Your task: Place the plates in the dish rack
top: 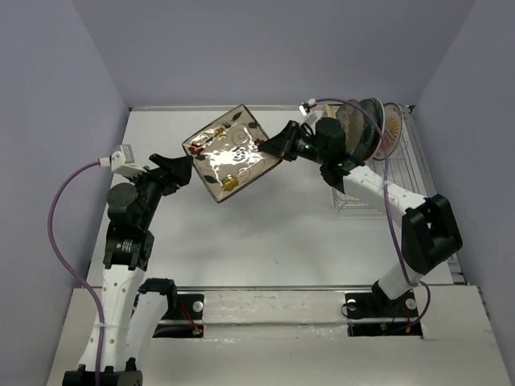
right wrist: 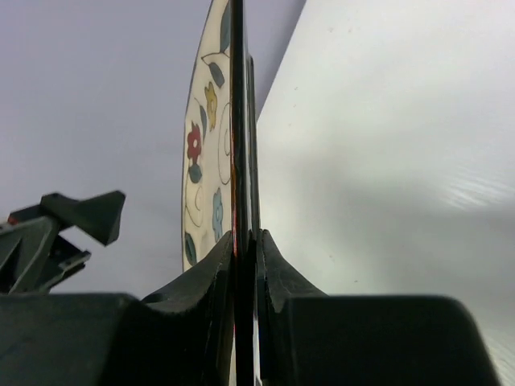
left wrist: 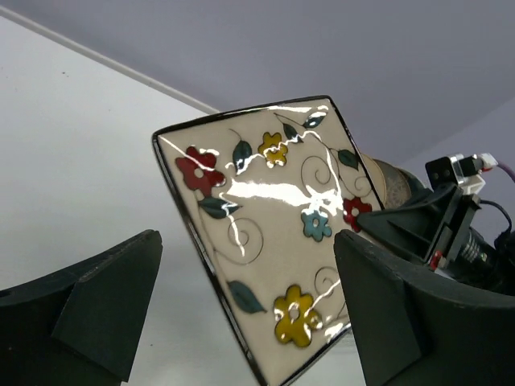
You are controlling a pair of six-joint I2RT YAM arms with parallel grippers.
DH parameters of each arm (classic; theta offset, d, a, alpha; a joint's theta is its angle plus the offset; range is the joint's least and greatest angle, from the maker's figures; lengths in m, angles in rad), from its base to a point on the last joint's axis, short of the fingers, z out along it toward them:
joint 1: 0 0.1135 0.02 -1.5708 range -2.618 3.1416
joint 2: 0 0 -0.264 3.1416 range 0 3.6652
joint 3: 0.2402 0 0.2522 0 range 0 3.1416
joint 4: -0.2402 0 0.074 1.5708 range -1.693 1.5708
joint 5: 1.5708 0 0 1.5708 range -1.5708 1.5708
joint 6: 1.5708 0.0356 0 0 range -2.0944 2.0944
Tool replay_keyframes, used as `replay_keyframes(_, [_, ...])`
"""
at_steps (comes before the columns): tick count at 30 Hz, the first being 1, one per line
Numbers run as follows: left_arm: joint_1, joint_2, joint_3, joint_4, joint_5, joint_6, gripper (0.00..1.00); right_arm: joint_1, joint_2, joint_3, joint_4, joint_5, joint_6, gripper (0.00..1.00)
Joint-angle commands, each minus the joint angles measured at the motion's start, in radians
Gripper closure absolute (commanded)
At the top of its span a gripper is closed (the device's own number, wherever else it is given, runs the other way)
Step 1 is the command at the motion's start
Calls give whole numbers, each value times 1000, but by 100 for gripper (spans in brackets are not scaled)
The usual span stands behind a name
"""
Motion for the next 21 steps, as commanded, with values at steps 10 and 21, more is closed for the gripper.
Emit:
replay_keyframes(10, [-3,22,-46,34,97,19,1,-53,-69,107,48,-10,44,93])
replay_keyframes(21, [-4,-76,-16,-123,302,189,1,-347,-167,411,-266,-15,-74,93])
